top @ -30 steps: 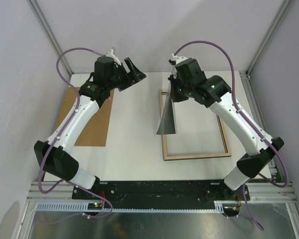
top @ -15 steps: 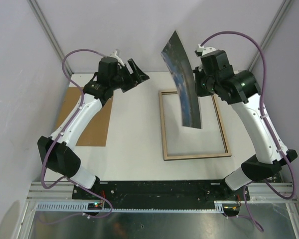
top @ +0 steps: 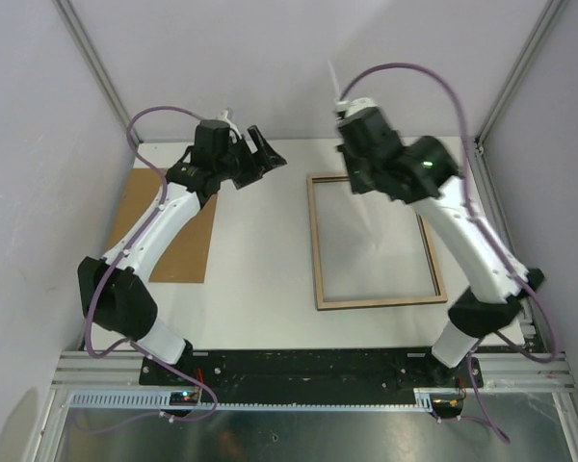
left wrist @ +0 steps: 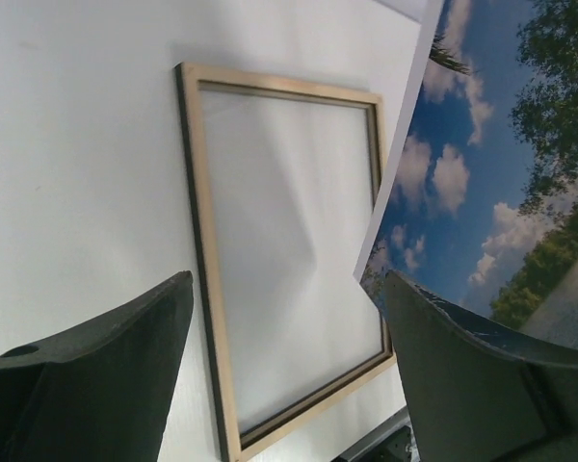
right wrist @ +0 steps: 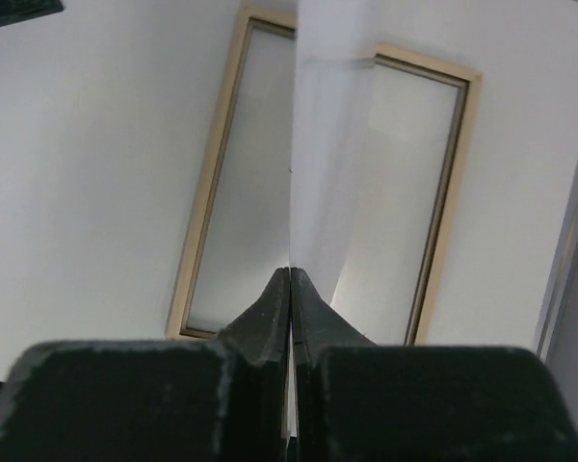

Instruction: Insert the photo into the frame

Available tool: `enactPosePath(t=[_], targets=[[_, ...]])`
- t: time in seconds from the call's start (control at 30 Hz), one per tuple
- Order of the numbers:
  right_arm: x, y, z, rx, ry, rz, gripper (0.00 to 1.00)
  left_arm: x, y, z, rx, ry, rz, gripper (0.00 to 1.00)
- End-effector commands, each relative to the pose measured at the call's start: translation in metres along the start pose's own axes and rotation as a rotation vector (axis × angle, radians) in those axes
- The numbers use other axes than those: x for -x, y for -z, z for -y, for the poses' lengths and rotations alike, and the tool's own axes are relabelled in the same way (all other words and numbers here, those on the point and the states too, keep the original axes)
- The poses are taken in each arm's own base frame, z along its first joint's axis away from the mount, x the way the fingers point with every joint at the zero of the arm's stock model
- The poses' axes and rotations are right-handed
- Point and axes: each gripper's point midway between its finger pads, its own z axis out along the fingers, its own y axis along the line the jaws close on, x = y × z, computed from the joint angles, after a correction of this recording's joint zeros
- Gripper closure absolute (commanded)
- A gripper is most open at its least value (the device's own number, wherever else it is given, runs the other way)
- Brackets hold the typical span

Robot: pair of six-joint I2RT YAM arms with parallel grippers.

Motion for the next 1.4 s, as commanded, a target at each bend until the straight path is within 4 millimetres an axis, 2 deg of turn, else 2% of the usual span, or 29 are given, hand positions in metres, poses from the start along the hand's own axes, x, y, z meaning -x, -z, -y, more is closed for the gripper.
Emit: enactPosePath(t=[0.0, 0.1, 0.17, 0.27, 0.37, 0.47, 0.6, 0.67, 0.77, 0.9, 0.97, 1.07, 1.1, 1.13, 1.17, 1.3, 1.37], targets=[[-0.028, -0.045, -0.044, -0.061, 0.145, -0.141, 1.00, 0.009, 0.011, -0.026, 0.031, 0.041, 0.029, 0.15], [-0.043, -0.077, -0.085, -0.039, 0.215, -0.202, 1.00, 0.007, 0.010, -0.065, 0.093, 0.091, 0.024, 0.15], [-0.054, -0.097, -0.104, -0.031, 0.252, -0.240, 1.00, -0.001, 0.008, -0.096, 0.143, 0.137, 0.008, 0.14], [-0.077, -0.125, -0.132, -0.010, 0.293, -0.305, 1.00, -0.022, 0.000, -0.140, 0.193, 0.217, -0.040, 0.14], [-0.089, -0.140, -0.157, 0.042, 0.306, -0.331, 0.96, -0.041, -0.010, -0.168, 0.205, 0.285, -0.084, 0.14], [-0.093, -0.147, -0.177, 0.111, 0.287, -0.329, 0.87, -0.055, -0.023, -0.186, 0.222, 0.318, -0.119, 0.13], [-0.092, -0.145, -0.197, 0.227, 0.244, -0.321, 0.66, -0.072, -0.041, -0.202, 0.230, 0.368, -0.177, 0.14], [-0.086, -0.137, -0.202, 0.288, 0.212, -0.297, 0.54, -0.079, -0.042, -0.205, 0.230, 0.391, -0.186, 0.14], [-0.070, -0.124, -0.203, 0.382, 0.148, -0.238, 0.43, -0.087, -0.036, -0.209, 0.240, 0.417, -0.170, 0.14], [-0.051, -0.114, -0.193, 0.456, 0.063, -0.170, 0.40, -0.097, -0.027, -0.207, 0.217, 0.455, -0.148, 0.14], [-0.046, -0.117, -0.178, 0.449, 0.019, -0.144, 0.39, -0.103, -0.025, -0.205, 0.196, 0.458, -0.153, 0.15], [-0.044, -0.127, -0.146, 0.442, -0.071, -0.112, 0.38, -0.105, -0.024, -0.201, 0.146, 0.444, -0.137, 0.15], [-0.035, -0.125, -0.136, 0.454, -0.106, -0.069, 0.38, -0.106, -0.025, -0.197, 0.106, 0.439, -0.128, 0.15], [-0.036, -0.129, -0.125, 0.452, -0.136, -0.056, 0.38, -0.107, -0.028, -0.193, 0.066, 0.446, -0.131, 0.16], [-0.029, -0.127, -0.114, 0.454, -0.171, -0.018, 0.38, -0.110, -0.030, -0.186, 0.020, 0.447, -0.145, 0.16], [-0.027, -0.132, -0.064, 0.426, -0.292, 0.047, 0.37, -0.131, -0.041, -0.166, -0.030, 0.440, -0.208, 0.18], [-0.028, -0.132, -0.047, 0.415, -0.328, 0.064, 0.36, -0.144, -0.044, -0.156, -0.029, 0.443, -0.233, 0.18]])
